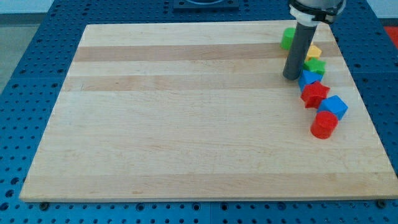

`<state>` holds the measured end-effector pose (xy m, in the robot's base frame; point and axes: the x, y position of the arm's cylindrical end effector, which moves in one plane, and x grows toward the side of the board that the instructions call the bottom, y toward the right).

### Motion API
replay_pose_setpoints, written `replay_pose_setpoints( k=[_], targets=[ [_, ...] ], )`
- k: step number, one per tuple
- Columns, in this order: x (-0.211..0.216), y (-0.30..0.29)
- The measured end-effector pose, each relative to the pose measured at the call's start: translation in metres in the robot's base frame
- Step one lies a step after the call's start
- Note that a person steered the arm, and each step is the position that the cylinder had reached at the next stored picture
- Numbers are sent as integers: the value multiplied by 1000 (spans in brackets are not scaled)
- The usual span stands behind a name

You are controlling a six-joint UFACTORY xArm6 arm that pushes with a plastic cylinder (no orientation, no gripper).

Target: Move your arm above the green circle

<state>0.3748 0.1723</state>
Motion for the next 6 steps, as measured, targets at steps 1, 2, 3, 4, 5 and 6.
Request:
replay_pose_setpoints(
  k=[1, 2, 3, 4, 5, 6],
  targets=[
    [0, 0],
    [0, -59],
    [-2, -164],
    [-38, -231],
    [-110, -259],
    [-170, -247]
  ],
)
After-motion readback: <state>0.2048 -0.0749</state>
